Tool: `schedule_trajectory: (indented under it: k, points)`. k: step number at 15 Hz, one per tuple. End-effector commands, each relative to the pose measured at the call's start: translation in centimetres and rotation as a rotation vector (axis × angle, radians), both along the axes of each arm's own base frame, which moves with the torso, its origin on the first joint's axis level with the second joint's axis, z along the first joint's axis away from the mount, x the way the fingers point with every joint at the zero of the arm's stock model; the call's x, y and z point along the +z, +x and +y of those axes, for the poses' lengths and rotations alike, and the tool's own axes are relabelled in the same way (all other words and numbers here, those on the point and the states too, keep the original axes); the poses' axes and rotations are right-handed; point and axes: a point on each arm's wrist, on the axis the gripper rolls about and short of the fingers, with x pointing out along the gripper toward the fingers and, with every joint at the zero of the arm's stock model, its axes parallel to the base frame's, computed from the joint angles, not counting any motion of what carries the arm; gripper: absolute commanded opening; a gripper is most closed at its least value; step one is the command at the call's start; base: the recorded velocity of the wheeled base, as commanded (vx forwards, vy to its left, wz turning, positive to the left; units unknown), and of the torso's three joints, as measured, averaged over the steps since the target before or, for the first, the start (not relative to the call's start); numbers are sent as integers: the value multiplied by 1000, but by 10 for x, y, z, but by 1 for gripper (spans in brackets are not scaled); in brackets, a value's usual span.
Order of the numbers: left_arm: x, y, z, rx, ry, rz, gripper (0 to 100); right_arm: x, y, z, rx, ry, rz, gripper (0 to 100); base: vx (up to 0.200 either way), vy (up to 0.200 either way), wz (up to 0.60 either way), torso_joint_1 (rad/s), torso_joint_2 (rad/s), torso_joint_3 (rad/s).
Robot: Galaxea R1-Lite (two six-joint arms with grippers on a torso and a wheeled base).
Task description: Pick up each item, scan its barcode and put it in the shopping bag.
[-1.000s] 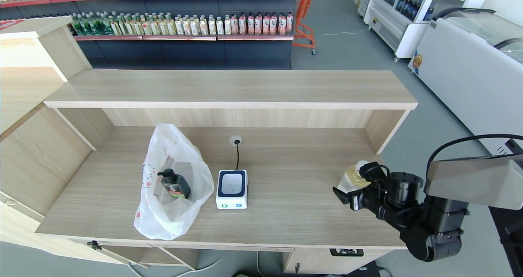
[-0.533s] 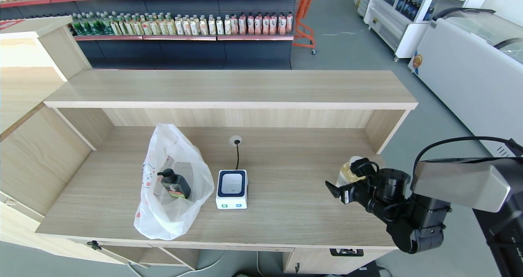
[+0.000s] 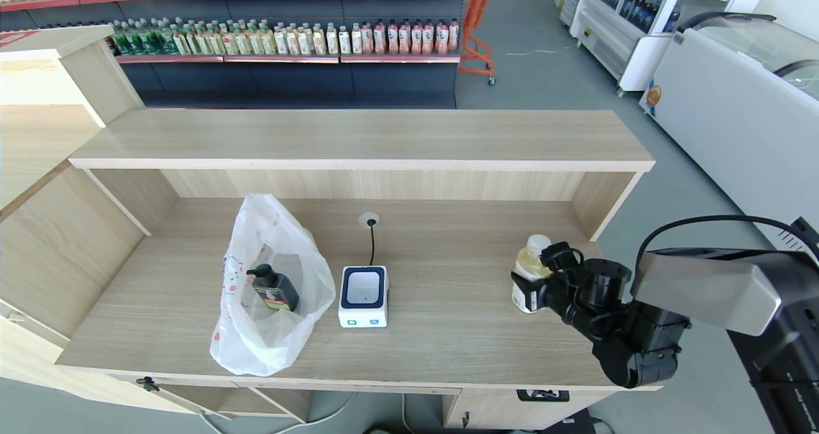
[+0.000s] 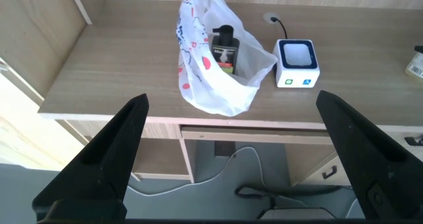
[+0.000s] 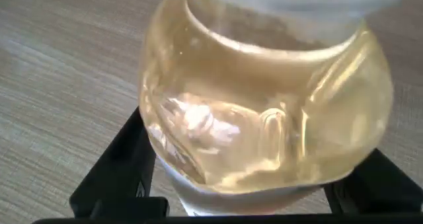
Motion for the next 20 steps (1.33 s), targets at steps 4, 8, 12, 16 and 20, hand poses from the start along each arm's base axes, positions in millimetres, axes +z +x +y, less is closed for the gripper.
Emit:
schedule_trajectory:
  k: [4, 8, 12, 16, 20]
  points:
    - [0, 0, 0, 0, 1, -1, 100, 1, -1, 6, 22, -41, -19, 0, 0, 0, 0, 0, 0, 0]
    - [0, 0, 0, 0, -1, -1, 100, 32, -6, 5, 18, 85, -28, 0, 0, 0, 0, 0, 0, 0]
    - [0, 0, 0, 0, -1, -1, 100, 112, -53, -1, 146, 376, 108, 0, 0, 0, 0, 0, 0, 0]
    - [0, 0, 0, 0, -1, -1, 100, 130, -118, 2, 572, 416, 254, 0, 0, 0, 0, 0, 0, 0]
    - [0, 0, 0, 0, -1, -1, 100, 139, -145, 27, 774, 377, 247, 0, 0, 0, 0, 0, 0, 0]
